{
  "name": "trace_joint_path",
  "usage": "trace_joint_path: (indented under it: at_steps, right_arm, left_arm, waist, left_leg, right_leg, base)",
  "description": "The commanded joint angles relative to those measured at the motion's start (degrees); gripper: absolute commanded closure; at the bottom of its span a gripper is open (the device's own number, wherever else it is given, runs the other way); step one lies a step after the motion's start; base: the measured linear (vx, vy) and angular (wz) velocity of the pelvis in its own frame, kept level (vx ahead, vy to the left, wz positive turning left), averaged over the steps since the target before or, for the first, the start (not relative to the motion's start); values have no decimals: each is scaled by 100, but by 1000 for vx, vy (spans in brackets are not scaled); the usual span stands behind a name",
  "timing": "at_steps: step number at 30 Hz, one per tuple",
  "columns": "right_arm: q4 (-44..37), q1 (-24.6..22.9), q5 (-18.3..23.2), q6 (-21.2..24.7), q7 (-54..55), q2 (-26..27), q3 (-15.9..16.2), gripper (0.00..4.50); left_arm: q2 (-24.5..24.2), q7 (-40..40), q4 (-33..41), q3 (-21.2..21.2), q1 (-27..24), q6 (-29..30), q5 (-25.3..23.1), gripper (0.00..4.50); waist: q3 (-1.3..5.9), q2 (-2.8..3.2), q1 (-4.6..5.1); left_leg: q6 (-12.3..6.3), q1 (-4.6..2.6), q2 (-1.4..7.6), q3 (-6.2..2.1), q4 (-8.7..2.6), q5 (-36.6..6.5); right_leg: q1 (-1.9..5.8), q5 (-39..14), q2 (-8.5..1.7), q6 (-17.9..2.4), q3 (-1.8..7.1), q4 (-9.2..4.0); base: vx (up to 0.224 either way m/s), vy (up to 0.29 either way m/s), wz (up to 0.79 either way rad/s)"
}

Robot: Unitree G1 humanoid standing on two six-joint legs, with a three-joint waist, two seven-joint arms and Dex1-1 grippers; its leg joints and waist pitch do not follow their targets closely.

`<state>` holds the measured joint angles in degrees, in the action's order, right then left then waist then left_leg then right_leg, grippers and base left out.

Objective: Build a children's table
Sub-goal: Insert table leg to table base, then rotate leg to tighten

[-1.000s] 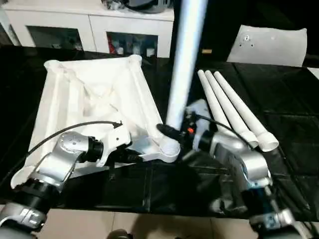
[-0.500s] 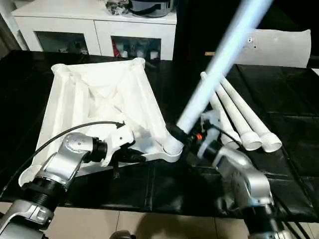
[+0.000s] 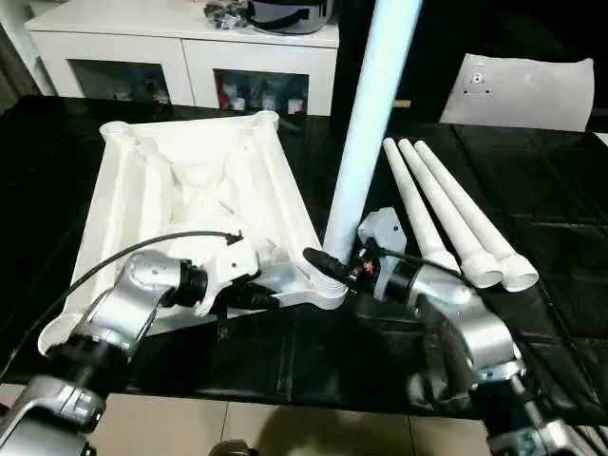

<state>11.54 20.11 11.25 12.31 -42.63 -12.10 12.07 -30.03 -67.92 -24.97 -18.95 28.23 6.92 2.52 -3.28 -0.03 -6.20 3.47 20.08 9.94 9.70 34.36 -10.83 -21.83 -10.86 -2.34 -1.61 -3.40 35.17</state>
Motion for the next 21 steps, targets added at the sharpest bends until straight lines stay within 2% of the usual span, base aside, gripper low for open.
trace_joint_path:
  at_steps: [1, 3, 5, 7, 8, 10, 15, 18, 19, 20, 21]
  right_arm:
    - [345, -323, -115, 312, -336, -96, 396, 262]
    - [292, -393, -93, 347, -426, -109, 443, 262]
    - [164, -461, -61, 367, -510, -118, 515, 262]
    - [125, -472, -49, 374, -467, -76, 511, 262]
    - [132, -474, -62, 352, -404, -37, 496, 262]
    - [142, -483, -92, 313, -346, -12, 486, 262]
    - [208, -475, -163, 232, -170, 72, 444, 262]
    - [470, -323, -247, 114, 271, 269, 235, 262]
    - [545, -274, -275, 72, 421, 333, 164, 262]
    - [708, -170, -310, 11, 711, 452, 24, 262]
    - [760, -141, -320, -14, 790, 486, -10, 262]
  left_arm:
    - [6, 15, -88, 78, 465, -256, -92, 450]
    - [44, 15, -281, 63, 601, -356, -140, 450]
    - [113, 53, -590, 82, 824, -462, -182, 450]
    - [148, 143, -860, 100, 993, -567, -234, 450]
    - [157, 219, -984, 111, 1060, -618, -275, 450]
    - [163, 254, -1108, 127, 1116, -661, -292, 450]
    - [167, 311, -1178, 197, 1109, -651, -279, 450]
    - [152, 348, -689, 382, 754, -273, -54, 450]
    - [153, 418, -545, 446, 648, -146, -4, 450]
    - [178, 612, -122, 587, 369, 212, 115, 450]
    - [182, 679, 32, 612, 271, 320, 125, 450]
  waist:
    - [318, 86, 29]
    - [323, 86, 17]
    - [331, 153, -1]
    - [336, 116, 3]
    - [344, 162, -7]
    - [338, 136, 7]
    - [317, 143, 16]
    - [322, 136, 35]
    - [310, 126, 68]
    - [308, 94, 99]
    - [308, 94, 99]
  left_leg:
    - [99, -99, 338, -159, -482, -1773]
    - [90, -93, 337, -160, -482, -1742]
    - [127, -108, 350, -166, -489, -1769]
    - [131, -92, 351, -165, -500, -1764]
    - [157, -102, 353, -176, -492, -1793]
    - [173, -96, 357, -178, -501, -1858]
    - [191, -104, 363, -189, -509, -1995]
    - [232, -111, 385, -203, -518, -2054]
    - [257, -85, 390, -215, -536, -2091]
    - [268, -84, 385, -215, -536, -2111]
    - [268, -84, 385, -215, -536, -2111]
  right_leg:
    - [135, -2441, -643, -733, 357, -572]
    - [144, -2407, -642, -718, 353, -573]
    - [144, -2231, -644, -769, 344, -563]
    - [165, -2087, -645, -823, 336, -549]
    - [159, -2053, -653, -854, 337, -529]
    - [172, -2148, -671, -855, 335, -552]
    - [149, -2455, -683, -825, 332, -581]
    - [139, -2561, -715, -831, 336, -564]
    - [140, -2565, -716, -870, 326, -562]
    - [142, -2556, -699, -869, 318, -552]
    - [142, -2556, -699, -869, 318, -552]
  base:
    - [0, 0, 0]
    - [0, 0, 0]
    - [0, 0, 0]
    - [0, 0, 0]
    - [0, 0, 0]
    - [0, 0, 0]
    - [0, 0, 0]
    - [0, 0, 0]
    - [0, 0, 0]
    - [0, 0, 0]
    - [0, 0, 0]
